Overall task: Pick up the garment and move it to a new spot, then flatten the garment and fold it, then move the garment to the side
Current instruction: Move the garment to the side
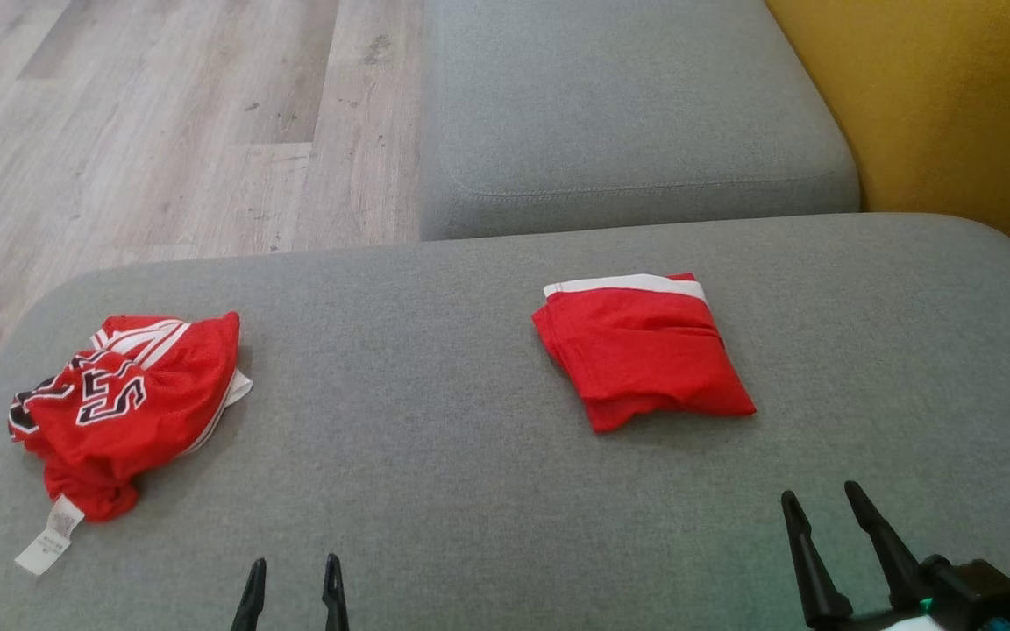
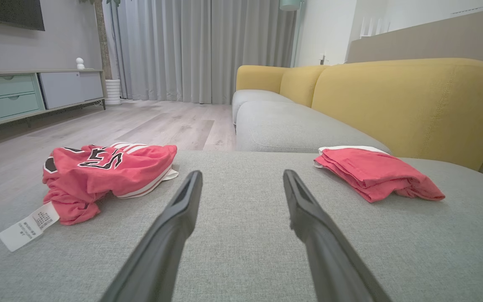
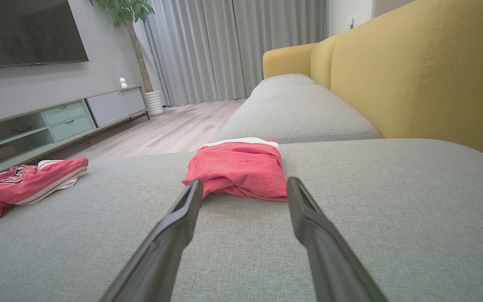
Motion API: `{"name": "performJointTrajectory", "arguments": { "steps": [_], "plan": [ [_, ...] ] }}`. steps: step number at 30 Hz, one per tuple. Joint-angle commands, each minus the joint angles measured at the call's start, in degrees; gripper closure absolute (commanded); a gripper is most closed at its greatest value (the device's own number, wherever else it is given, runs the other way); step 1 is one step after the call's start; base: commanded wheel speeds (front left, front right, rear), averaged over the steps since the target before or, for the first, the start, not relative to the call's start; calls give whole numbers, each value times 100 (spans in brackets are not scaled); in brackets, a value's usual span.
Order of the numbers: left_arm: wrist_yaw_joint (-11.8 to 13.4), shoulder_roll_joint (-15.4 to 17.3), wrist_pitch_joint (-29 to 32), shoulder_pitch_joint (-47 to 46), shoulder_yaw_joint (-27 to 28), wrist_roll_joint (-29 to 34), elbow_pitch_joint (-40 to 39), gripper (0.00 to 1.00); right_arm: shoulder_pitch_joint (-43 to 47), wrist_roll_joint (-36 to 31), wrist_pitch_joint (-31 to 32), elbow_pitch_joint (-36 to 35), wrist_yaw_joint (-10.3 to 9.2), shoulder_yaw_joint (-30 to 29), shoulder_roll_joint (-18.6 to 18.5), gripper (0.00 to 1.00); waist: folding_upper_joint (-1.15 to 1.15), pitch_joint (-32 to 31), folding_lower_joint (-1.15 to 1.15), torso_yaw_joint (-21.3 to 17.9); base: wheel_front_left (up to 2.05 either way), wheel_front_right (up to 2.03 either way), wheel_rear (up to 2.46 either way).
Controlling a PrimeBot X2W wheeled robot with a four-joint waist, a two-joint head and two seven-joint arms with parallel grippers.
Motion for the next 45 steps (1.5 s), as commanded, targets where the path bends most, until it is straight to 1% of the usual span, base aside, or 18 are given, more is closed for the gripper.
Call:
{"name": "performJointTrajectory", "arguments": {
  "steps": [1, 9, 14, 19, 23, 28, 32, 33, 40, 42, 45],
  "plan": [
    [-6, -41, -30, -170, 192, 51, -143, 0, -224, -5, -78, -140, -5, 122, -45, 0, 0, 0, 0, 3, 0, 0, 0],
    [-20, -41, -30, -176, 204, 45, -131, 0, -210, -13, -79, -124, -5, 128, -66, 0, 0, 53, 0, 46, 0, 0, 0],
    [-21, -41, -30, -216, 176, 28, -146, 0, -295, -89, -79, -65, -5, 213, -126, 0, 0, 204, 0, 84, 0, 0, 0],
    [-35, -41, -30, -329, 121, 30, -145, 0, -661, -68, -79, 36, -5, 306, -248, 0, 0, 528, 0, 119, 0, 0, 0],
    [-64, -41, -30, -528, 57, 38, -169, 0, -1219, 146, 2, 356, -5, 445, -441, 0, 0, 983, 0, 184, 0, 0, 0],
    [-116, -41, -30, -1022, -53, 48, -238, 0, -2232, 496, 419, 522, -5, 472, -746, 0, 0, 1691, 0, 334, 0, 0, 0],
    [-107, -41, -30, -1319, -107, 13, -235, 0, -2913, 871, 920, 646, -5, 504, -1035, 0, 0, 2036, 0, 415, 0, 0, 0],
    [-107, -41, -30, -1319, -107, 13, -235, 0, -2913, 871, 920, 646, -5, 504, -1035, 0, 0, 2036, 0, 415, 0, 0, 0],
    [-81, -41, -30, -1704, -248, -42, -183, 0, -3831, 1623, 2187, 900, -5, 666, -1583, 0, 0, 2463, 0, 516, 0, 0, 0],
    [-88, -41, -30, -1805, -302, -60, -164, 0, -4008, 1827, 2480, 929, -5, 771, -1751, 0, 0, 2580, 0, 557, 0, 0, 0],
    [-114, -41, -30, -1958, -380, -87, -130, 0, -4207, 1952, 2794, 1083, -5, 788, -1975, 0, 0, 2744, 0, 629, 0, 0, 0]
  ]
}}
